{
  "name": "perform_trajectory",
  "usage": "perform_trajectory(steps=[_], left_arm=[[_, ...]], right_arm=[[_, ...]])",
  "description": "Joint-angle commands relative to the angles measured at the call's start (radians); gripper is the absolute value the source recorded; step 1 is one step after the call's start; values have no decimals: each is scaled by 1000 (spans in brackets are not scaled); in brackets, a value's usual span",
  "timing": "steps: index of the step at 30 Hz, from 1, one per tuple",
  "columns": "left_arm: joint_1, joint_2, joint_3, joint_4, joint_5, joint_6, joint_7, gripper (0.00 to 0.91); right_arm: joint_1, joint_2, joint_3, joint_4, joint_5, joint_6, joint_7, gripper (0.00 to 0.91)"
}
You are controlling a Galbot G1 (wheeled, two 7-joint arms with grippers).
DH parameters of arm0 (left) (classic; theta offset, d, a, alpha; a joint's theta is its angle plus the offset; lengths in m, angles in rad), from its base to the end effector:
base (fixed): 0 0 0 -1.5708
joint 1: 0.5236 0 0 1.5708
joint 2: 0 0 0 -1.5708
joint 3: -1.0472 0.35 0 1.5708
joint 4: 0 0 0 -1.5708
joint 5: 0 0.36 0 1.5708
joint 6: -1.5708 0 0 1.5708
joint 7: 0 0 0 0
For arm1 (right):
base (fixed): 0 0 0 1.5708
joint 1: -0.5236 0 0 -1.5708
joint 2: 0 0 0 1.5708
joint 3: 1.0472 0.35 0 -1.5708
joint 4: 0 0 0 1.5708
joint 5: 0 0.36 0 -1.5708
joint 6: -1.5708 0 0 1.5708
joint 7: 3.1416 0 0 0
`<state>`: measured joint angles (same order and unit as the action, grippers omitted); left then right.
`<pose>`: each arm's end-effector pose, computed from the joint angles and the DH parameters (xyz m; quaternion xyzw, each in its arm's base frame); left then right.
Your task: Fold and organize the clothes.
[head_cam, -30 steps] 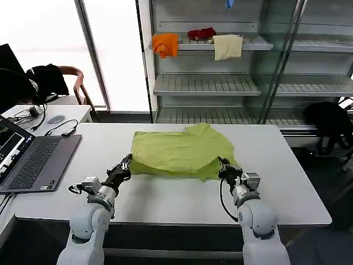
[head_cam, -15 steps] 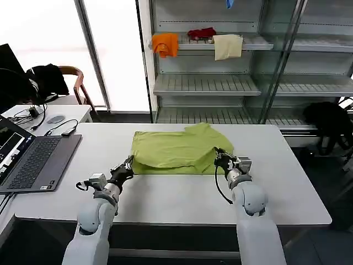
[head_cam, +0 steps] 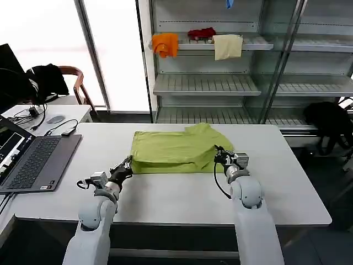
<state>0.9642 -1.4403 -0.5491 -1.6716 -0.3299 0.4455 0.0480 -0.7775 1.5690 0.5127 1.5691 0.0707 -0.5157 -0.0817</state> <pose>0.3825 0.0499 -0.2792 -0.0486 -0.9860 0.0986 0.1257 0.4404 0.0033 -0.2420 0.0587 -0.9901 -0.0348 0.1223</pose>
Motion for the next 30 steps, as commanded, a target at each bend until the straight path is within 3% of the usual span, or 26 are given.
perform_trajectory(steps=[1,8,11,16,23,25,29,30], left_arm=[[-7,6,-3,-5,3,-1,-3,907],[19,15,-3,-45,4,14,-1,907],[46,18,1,-53,57,58,16,907],[71,25,13,-49,114,98,29,907],[66,10,18,-46,168,127,16,907],[66,9,18,-45,171,129,13,907],[64,3,17,-43,181,129,13,907],[65,3,17,-44,182,129,13,907]], right_arm=[[33,4,1,-44,4,34,33,907],[34,-1,5,-28,14,16,51,907],[-60,-33,13,83,5,-43,18,907],[-214,-93,42,181,0,-41,-31,907],[-305,-116,67,219,6,-40,-35,867],[-309,-113,68,216,5,-38,-33,776],[-303,-105,69,197,3,-36,-16,685],[-302,-104,71,195,2,-36,-14,615]])
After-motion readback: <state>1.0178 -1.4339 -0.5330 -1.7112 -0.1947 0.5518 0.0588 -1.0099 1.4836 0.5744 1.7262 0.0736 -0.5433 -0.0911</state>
